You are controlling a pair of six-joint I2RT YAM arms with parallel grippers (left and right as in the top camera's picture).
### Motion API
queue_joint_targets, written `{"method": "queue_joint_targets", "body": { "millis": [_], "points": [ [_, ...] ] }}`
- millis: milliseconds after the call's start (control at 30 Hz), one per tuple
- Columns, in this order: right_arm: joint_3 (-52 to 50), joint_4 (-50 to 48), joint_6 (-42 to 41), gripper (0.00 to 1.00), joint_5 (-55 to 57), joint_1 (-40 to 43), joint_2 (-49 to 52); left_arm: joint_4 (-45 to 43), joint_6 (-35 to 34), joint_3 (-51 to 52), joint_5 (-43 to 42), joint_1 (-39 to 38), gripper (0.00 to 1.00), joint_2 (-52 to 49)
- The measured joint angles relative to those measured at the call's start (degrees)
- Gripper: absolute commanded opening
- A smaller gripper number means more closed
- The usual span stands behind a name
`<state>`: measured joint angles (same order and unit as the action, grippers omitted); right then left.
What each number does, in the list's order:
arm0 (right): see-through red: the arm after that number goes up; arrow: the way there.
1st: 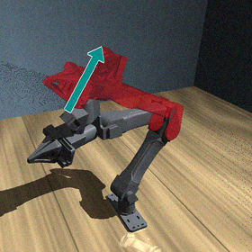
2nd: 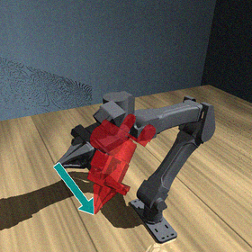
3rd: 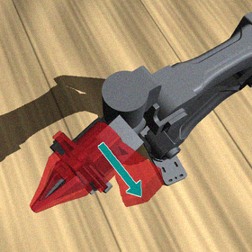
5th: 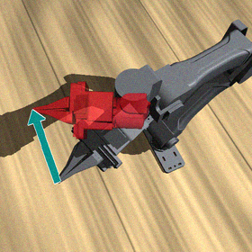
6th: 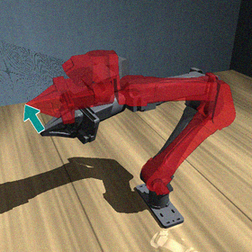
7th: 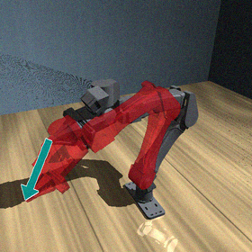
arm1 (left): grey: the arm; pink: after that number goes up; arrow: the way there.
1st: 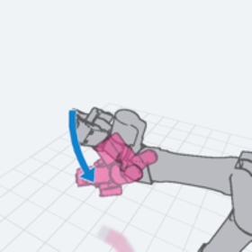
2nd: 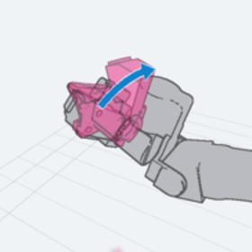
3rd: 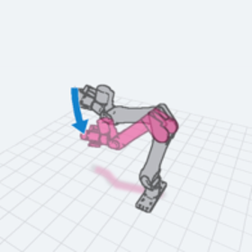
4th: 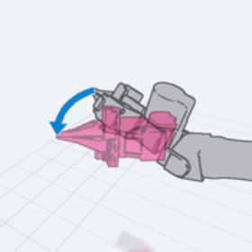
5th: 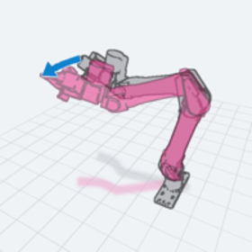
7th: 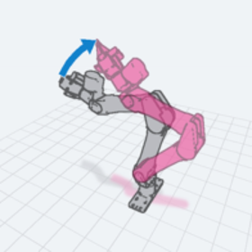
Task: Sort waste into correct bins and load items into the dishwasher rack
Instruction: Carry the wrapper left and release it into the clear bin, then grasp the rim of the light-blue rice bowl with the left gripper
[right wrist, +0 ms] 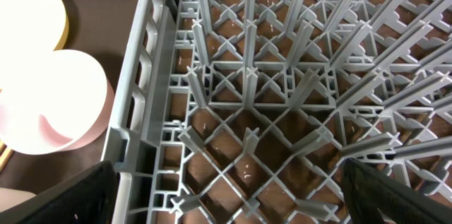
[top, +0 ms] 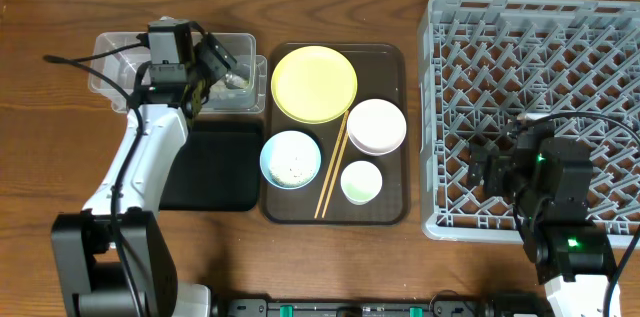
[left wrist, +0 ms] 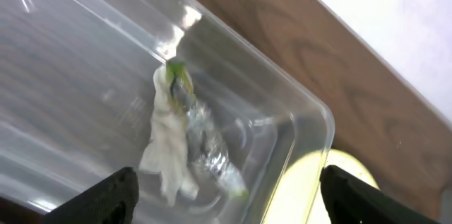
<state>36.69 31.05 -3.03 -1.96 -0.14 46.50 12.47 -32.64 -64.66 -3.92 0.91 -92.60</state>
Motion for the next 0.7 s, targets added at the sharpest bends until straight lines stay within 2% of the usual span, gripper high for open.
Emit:
{"method": "queue_joint_targets", "body": {
  "millis": [233, 400, 700],
  "points": [
    [0.0, 0.0, 0.0, 0.99, 0.0, 0.0, 0.0, 13.6, 5.4, 0.0, 0.6, -8.0, 0.89, 11.0],
    [0.0, 0.0, 0.0, 0.99, 0.0, 0.0, 0.0, 23.1, 6.1, 0.0, 1.3, -16.3, 0.89, 12.3],
    [0.0, 0.0, -0.5, 0.99, 0.0, 0.0, 0.0, 24.6, 6.6, 0.0, 0.7, -28.1, 0.82, 7.0]
  ]
}}
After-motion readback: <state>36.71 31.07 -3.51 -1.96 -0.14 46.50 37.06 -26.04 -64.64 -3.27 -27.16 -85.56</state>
